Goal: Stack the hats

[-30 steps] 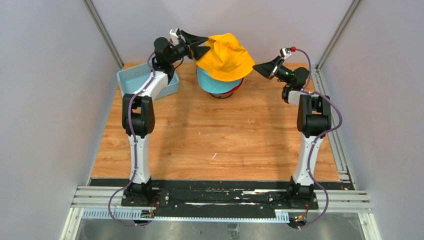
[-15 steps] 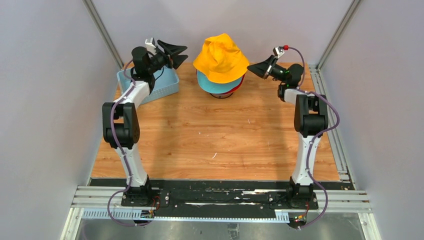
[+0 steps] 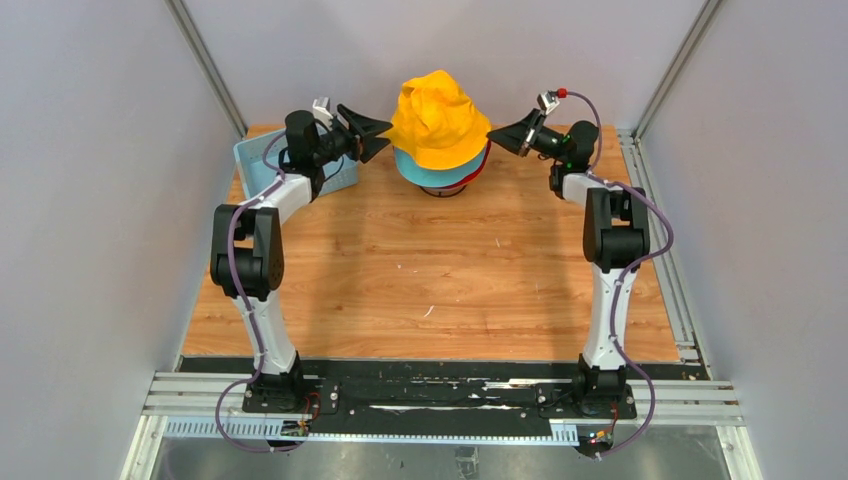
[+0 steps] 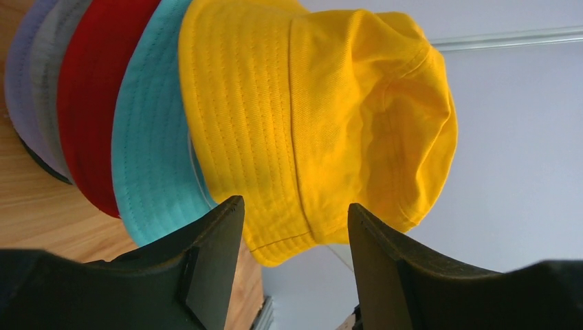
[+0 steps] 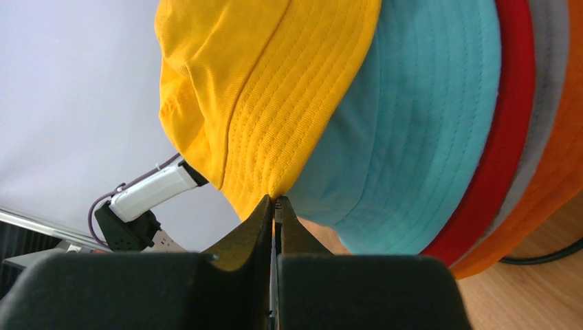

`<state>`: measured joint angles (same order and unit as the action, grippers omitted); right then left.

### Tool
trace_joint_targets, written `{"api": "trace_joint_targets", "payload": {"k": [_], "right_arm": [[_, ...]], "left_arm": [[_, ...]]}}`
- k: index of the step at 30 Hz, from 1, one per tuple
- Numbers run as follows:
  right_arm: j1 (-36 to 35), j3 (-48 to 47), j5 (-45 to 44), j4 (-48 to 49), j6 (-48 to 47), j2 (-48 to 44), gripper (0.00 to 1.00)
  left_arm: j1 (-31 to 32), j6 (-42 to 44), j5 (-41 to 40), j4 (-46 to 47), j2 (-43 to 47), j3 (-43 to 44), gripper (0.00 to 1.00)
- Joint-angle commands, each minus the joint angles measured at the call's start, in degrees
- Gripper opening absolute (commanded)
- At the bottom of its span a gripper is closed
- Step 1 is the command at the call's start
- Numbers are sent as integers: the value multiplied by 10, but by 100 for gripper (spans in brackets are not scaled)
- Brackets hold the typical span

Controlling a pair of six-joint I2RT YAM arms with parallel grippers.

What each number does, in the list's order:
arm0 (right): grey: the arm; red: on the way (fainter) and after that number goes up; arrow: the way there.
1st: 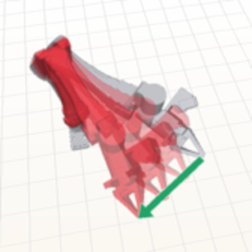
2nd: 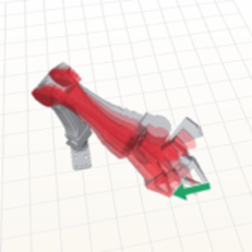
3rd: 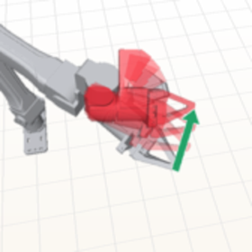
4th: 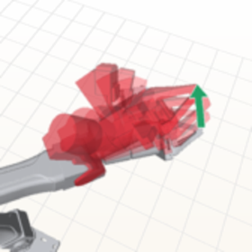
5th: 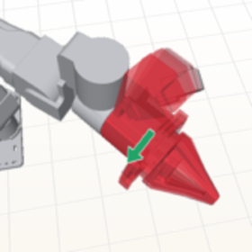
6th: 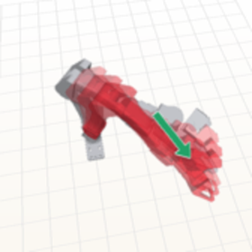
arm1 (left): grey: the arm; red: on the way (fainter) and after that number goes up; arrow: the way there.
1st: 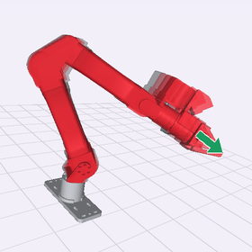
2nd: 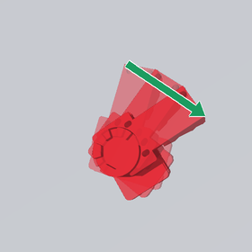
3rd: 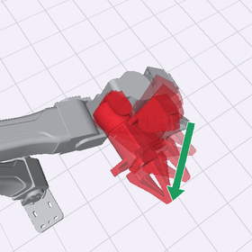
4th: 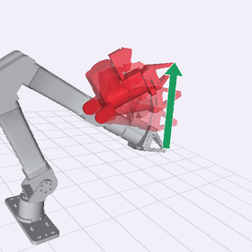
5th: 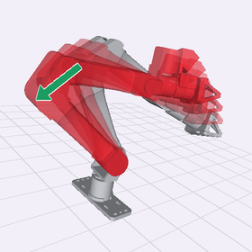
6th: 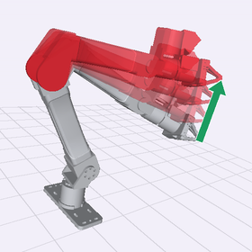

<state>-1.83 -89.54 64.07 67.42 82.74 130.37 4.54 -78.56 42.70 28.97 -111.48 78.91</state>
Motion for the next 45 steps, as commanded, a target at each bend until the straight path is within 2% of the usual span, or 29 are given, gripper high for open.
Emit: {"api": "trace_joint_targets", "payload": {"k": [1, 12, 18, 22, 24, 28, 30, 37, 45], "right_arm": [[8, -49, 4, -18, -16, 36, 0], [8, -95, 8, -45, -22, 61, 0], [8, -105, 8, -48, -23, 65, 1], [8, -111, 6, -51, -23, 70, 1], [9, -113, 5, -53, -24, 71, 1], [11, -124, 1, -58, -25, 80, 1], [13, -131, -2, -66, -30, 85, 1], [25, -164, -13, -106, -52, 107, 0], [32, -197, -16, -164, -89, 127, 1]], "left_arm": [[2, 43, -13, -21, 20, -1, 61], [7, 102, -44, -79, 20, -15, 61], [13, 119, -67, -97, -14, 30, 61], [17, 129, -86, -96, -32, 62, 52], [21, 132, -87, -96, -40, 76, 41], [23, 139, -85, -96, -35, 54, 11], [24, 152, -89, -96, -19, 23, 2], [27, 180, -103, -97, 21, -74, 0], [52, 171, -100, -96, -1, -37, 0]]}}
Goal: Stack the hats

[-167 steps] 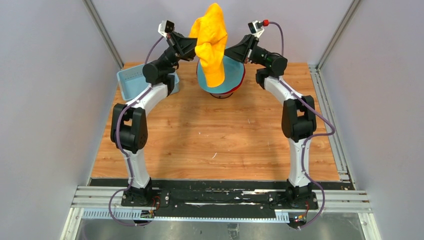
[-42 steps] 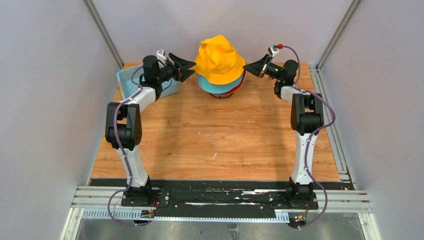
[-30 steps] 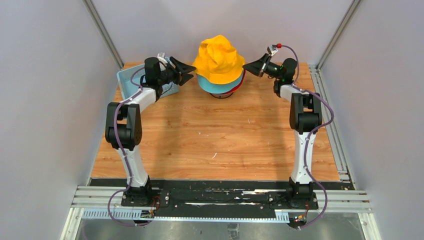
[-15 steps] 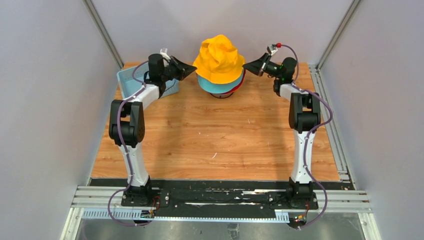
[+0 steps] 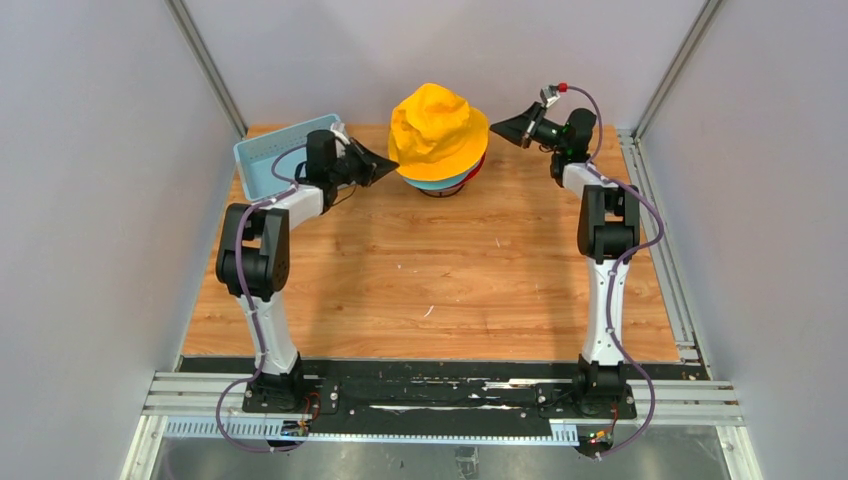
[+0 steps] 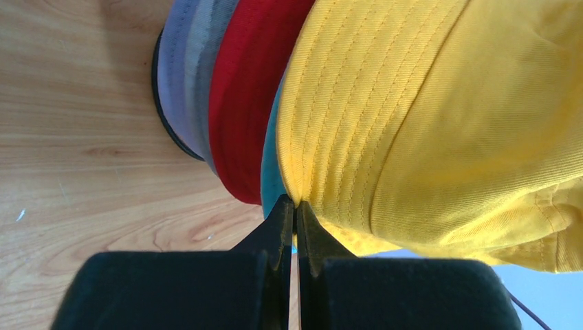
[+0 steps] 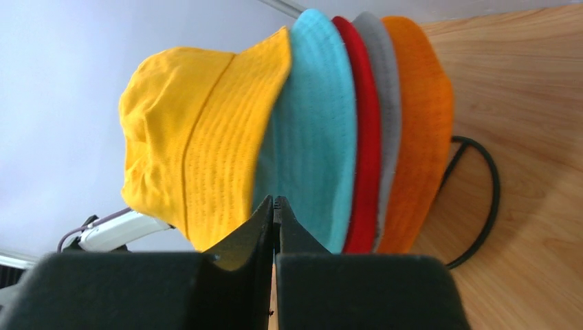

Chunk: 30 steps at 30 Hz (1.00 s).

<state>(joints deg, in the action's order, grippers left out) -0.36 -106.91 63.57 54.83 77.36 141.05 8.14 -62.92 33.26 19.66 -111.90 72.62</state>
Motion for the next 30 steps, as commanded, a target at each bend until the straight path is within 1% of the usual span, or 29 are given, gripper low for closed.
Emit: {"api": "trace_joint_targets", "payload": {"k": [1, 5, 11, 12, 17, 20, 21, 25, 30], "right_arm": [[18, -26, -11, -43, -38, 23, 1], [18, -31, -11, -49, -42, 29, 1], [26, 6, -21, -48, -59, 1, 1], [30, 11, -23, -49, -61, -3, 3], [57, 55, -36, -41, -65, -35, 29], [73, 85, -36, -32, -66, -59, 39], [75, 94, -33, -24, -62, -69, 40], [77, 134, -25, 66, 7, -85, 46], [65, 135, -18, 236, 174, -63, 47]], "left_arm": [[21, 14, -7, -3, 1, 35, 0], [42, 11, -7, -3, -9, 53, 0], [65, 16, -12, -3, 3, 33, 0], [68, 17, -13, -4, 6, 28, 0], [79, 22, -19, -3, 20, 10, 1], [84, 23, -19, -3, 23, 5, 2], [85, 24, -20, -3, 24, 2, 3], [85, 25, -22, -3, 23, 1, 5], [86, 25, -28, -3, 24, 1, 5]]}}
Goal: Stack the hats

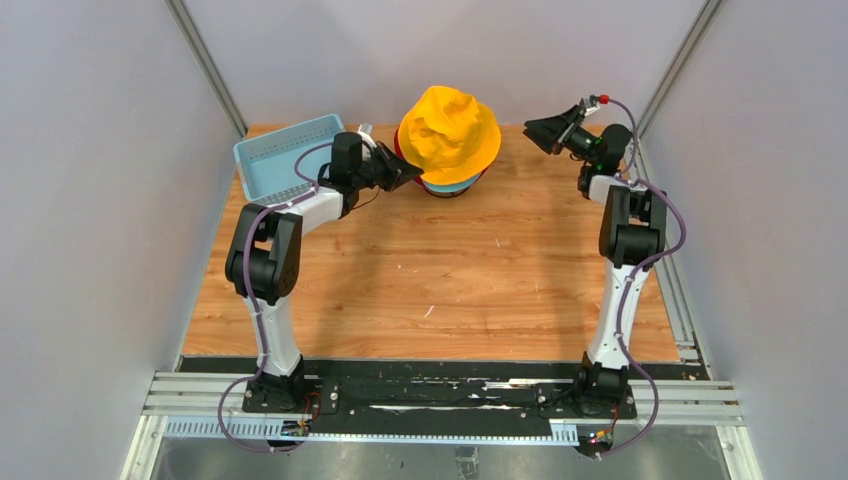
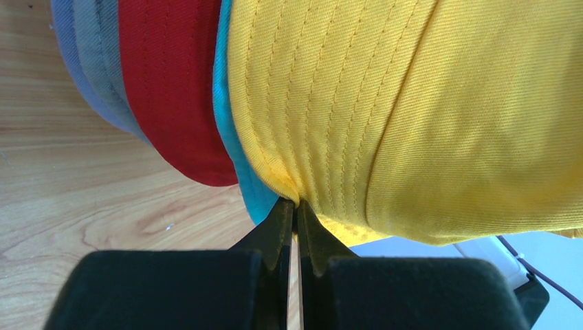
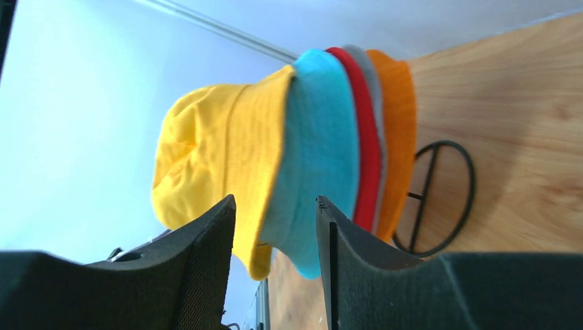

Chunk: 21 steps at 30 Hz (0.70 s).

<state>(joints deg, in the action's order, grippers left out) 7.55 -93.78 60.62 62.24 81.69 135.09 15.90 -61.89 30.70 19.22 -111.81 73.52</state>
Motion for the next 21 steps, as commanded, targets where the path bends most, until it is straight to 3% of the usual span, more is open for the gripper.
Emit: {"api": "trace_joint_targets", "payload": {"k": [1, 21], "right_arm": [[-18, 2, 11, 184, 150, 1, 47], [-75, 37, 14, 195, 143, 4, 47]], "left_arm": [[8, 16, -4, 1, 24, -7, 5], [-14, 16, -8, -3, 21, 1, 5]]}}
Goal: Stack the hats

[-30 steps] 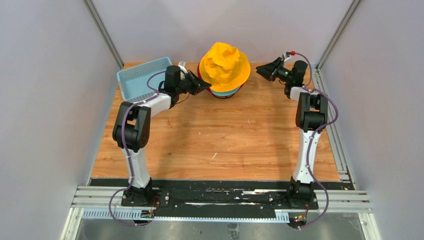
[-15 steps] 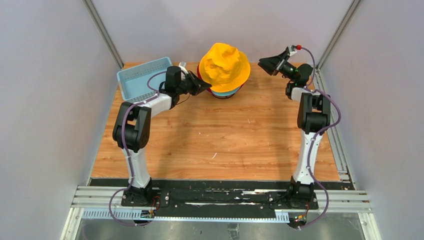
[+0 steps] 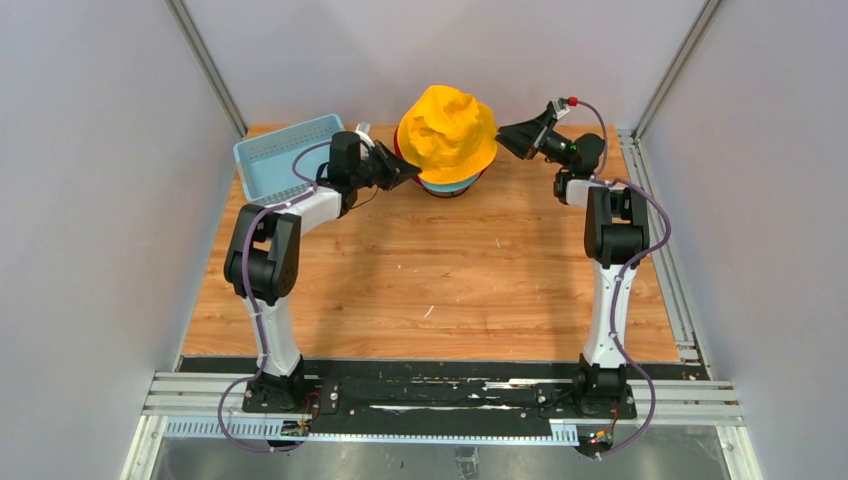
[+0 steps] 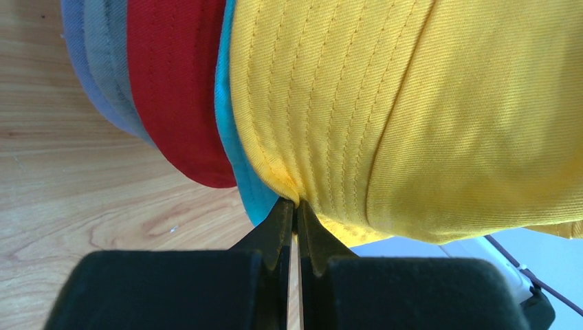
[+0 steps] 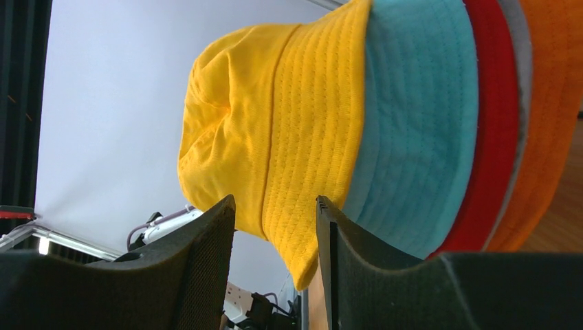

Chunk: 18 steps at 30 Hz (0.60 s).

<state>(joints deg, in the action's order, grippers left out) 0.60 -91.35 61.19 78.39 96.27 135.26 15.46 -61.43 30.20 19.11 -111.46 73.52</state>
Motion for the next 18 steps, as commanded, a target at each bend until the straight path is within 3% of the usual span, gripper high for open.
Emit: {"api": "trace_joint_targets", "payload": {"k": [1, 18], "right_arm": [[-5, 16, 8, 32, -5, 0, 47], [-27, -2, 15, 10, -20, 12, 47]], "left_arm": [[-12, 11, -2, -1, 16, 1, 5], [-29, 9, 1, -9, -19, 49, 5]]}}
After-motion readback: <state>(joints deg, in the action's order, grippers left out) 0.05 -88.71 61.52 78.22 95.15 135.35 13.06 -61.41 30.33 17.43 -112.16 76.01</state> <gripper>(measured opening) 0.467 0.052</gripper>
